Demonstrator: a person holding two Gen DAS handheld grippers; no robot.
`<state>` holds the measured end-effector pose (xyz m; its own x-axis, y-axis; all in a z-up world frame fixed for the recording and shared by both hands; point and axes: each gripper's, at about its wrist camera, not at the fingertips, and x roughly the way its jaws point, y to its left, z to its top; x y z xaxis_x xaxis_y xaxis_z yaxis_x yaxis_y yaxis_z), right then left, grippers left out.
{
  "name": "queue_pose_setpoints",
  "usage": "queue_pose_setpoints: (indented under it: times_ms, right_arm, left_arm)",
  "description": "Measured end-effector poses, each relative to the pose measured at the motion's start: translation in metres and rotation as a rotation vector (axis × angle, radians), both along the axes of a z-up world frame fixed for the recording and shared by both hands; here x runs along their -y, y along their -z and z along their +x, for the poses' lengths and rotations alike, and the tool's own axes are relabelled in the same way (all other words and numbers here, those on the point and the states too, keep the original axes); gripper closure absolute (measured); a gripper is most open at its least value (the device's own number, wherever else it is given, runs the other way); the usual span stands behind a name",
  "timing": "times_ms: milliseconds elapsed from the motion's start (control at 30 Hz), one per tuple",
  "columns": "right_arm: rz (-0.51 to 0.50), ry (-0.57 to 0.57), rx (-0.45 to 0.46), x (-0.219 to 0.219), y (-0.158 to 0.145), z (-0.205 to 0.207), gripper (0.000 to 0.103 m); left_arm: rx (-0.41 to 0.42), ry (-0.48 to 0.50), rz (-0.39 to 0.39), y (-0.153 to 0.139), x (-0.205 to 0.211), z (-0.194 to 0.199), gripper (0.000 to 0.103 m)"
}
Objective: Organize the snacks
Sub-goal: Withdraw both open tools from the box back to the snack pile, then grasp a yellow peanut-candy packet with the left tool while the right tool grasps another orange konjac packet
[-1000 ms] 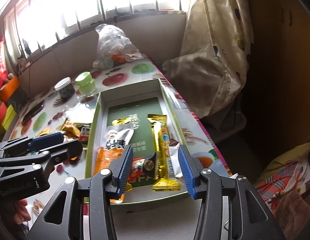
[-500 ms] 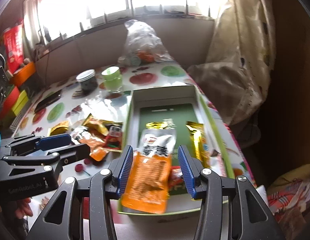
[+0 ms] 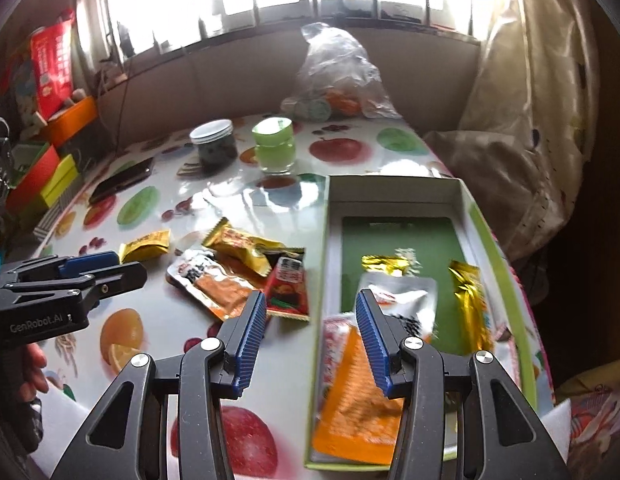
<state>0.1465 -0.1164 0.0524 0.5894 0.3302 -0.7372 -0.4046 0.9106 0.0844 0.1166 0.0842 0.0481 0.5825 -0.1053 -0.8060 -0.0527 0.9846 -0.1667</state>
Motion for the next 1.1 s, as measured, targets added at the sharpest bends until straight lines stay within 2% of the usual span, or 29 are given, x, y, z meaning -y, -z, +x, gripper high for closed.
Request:
queue_pose_setpoints:
  times_ms: [167,333,467,600,767,900,1000,1100]
  right_arm:
    - [0.005,-0.05,-0.023,-0.018,0.005,0.006,0.057]
    - [0.002,-0.159,-0.067,-0.041,0.015,0.012,0.057]
    - [-0.041,-0.278,-0.081,-0.063,0.021,0.016,0.057]
    - [-0.078,-0.349,-0.102,-0.079,0.027,0.021,0.057]
    - [-0.106,-0.386,-0.135,-0.093,0.036,0.03,0.057]
    - [-0.127,-0.384,-0.147,-0.095,0.039,0.041,0.053]
    - [-0.143,-0.364,-0.182,-0.094,0.045,0.052,0.051]
    - [-0.096,-0.348,-0.218,-0.092,0.048,0.061,0.048]
  left_arm:
    - [-0.011,-0.038,0.014,0.005,-0.022,-0.001,0.049]
    - [-0.024,-0.061,0.028,0.011,-0.039,0.0,0.049]
    - [-0.03,-0.068,0.043,0.015,-0.049,0.003,0.049]
    - [-0.044,-0.069,0.045,0.019,-0.057,0.01,0.049]
    - [-0.046,-0.062,0.064,0.021,-0.063,0.017,0.049]
    - [-0.049,-0.059,0.107,0.022,-0.064,0.022,0.049]
    - [-0.049,-0.056,0.105,0.023,-0.065,0.026,0.049]
    - [-0.053,-0.041,0.104,0.025,-0.065,0.031,0.049]
